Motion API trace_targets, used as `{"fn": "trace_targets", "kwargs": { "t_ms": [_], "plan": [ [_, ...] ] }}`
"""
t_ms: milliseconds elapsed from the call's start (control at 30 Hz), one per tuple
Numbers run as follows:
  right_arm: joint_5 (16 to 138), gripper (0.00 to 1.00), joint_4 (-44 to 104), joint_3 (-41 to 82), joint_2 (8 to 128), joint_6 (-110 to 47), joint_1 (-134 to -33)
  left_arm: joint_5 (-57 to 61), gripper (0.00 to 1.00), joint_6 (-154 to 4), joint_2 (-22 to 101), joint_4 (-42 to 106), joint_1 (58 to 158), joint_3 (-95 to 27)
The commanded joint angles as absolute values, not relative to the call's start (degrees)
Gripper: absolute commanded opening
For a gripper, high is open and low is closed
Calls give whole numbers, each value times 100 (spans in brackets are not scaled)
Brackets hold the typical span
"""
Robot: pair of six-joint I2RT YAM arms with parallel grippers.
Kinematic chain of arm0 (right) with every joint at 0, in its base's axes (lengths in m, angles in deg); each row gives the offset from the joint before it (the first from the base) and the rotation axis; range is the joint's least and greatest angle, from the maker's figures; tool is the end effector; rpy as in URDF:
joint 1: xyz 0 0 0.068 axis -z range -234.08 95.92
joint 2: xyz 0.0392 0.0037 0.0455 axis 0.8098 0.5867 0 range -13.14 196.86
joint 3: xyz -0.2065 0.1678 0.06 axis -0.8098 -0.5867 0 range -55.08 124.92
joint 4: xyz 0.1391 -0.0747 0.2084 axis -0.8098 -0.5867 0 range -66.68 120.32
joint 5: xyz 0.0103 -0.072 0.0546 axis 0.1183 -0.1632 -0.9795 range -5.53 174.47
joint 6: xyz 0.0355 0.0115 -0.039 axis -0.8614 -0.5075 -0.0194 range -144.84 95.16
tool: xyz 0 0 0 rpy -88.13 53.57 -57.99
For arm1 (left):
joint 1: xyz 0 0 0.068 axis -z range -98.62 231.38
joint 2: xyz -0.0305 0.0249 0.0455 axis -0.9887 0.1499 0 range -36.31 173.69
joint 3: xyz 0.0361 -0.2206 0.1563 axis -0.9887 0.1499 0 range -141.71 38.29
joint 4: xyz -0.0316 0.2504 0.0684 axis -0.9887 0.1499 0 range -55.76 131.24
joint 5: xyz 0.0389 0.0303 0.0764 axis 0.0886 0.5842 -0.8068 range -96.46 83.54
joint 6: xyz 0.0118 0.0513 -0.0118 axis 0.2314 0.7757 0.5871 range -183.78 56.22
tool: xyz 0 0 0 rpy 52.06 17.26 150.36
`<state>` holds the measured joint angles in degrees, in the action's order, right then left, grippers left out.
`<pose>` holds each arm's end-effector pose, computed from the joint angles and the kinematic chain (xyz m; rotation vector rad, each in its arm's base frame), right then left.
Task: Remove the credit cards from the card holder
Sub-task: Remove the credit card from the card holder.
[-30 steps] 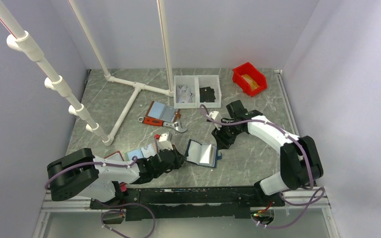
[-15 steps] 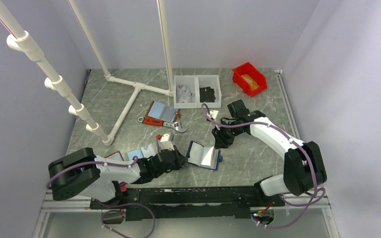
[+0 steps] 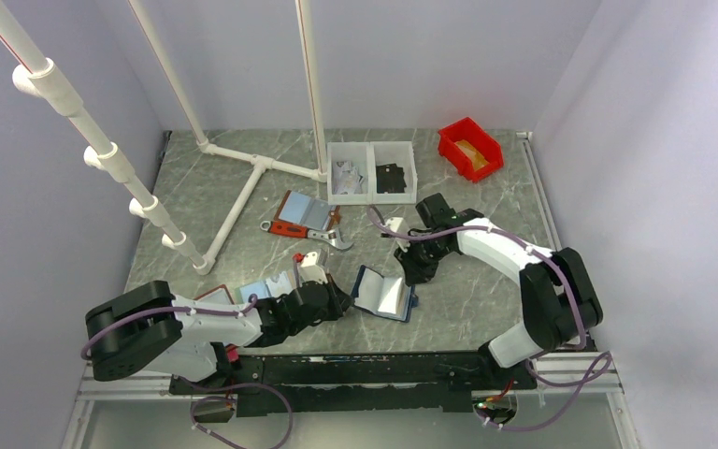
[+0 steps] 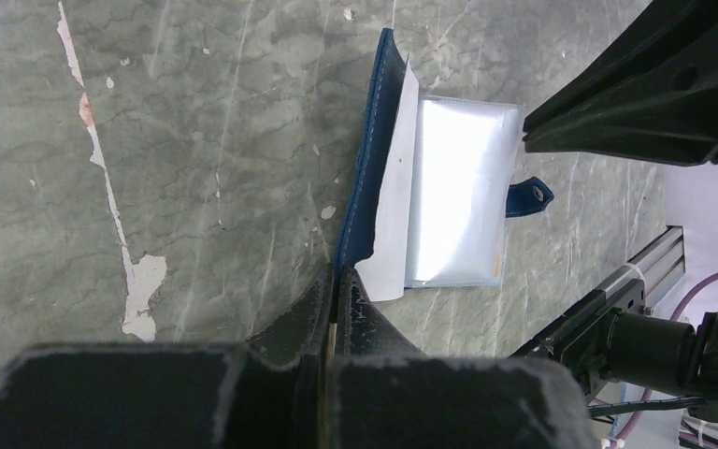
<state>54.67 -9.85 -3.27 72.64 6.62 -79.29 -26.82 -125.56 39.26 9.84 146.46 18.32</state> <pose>0.2331 0.1294 0.1887 -1.3972 2.3759 0.7109 0.1098 -0.2070 0.1451 -0.1603 2.2226 -0.9392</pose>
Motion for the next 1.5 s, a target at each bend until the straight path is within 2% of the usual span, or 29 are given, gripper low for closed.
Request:
{"fn": "trace_targets", "kwargs": {
  "t_ms": [0, 300, 400, 700, 833, 1000, 1167, 1233, 1333, 1467],
  "plan": [
    [5444, 14, -862, -65, 7440, 554, -8093, -2543, 3, -12598, 3843, 1078, 14659, 1734],
    [5101, 13, -792, 45, 7399, 487, -8339, -2477, 9, -12584, 3673, 1156, 14659, 1741],
    [4960, 13, -785, 72, 7438, 454, -8379, -2427, 14, -12560, 3602, 1077, 14659, 1799],
    [4600, 17, -711, 233, 7640, 286, -8675, -2341, 46, -12314, 3282, 957, 14659, 1940],
    [4474, 18, -765, 345, 7704, 291, -8805, -2433, 56, -12240, 2867, 1297, 14659, 1995],
    [4323, 19, -864, 556, 7874, 328, -8861, -2607, 69, -12042, 1986, 1944, 14659, 2051],
    [4175, 19, -901, 859, 8209, 239, -8927, -2590, 89, -11748, 572, 2097, 14652, 2395],
    [4043, 19, -871, 1009, 8424, 134, -8939, -2321, 90, -11530, 109, 1910, 14651, 2528],
    [3968, 19, -908, 1253, 8739, 0, -8958, -1887, 74, -11342, -323, 1837, 14651, 2556],
    [3970, 19, -786, 1149, 8948, -140, -8967, -1428, 68, -11276, -16, 1620, 14651, 2379]
  ]
}}
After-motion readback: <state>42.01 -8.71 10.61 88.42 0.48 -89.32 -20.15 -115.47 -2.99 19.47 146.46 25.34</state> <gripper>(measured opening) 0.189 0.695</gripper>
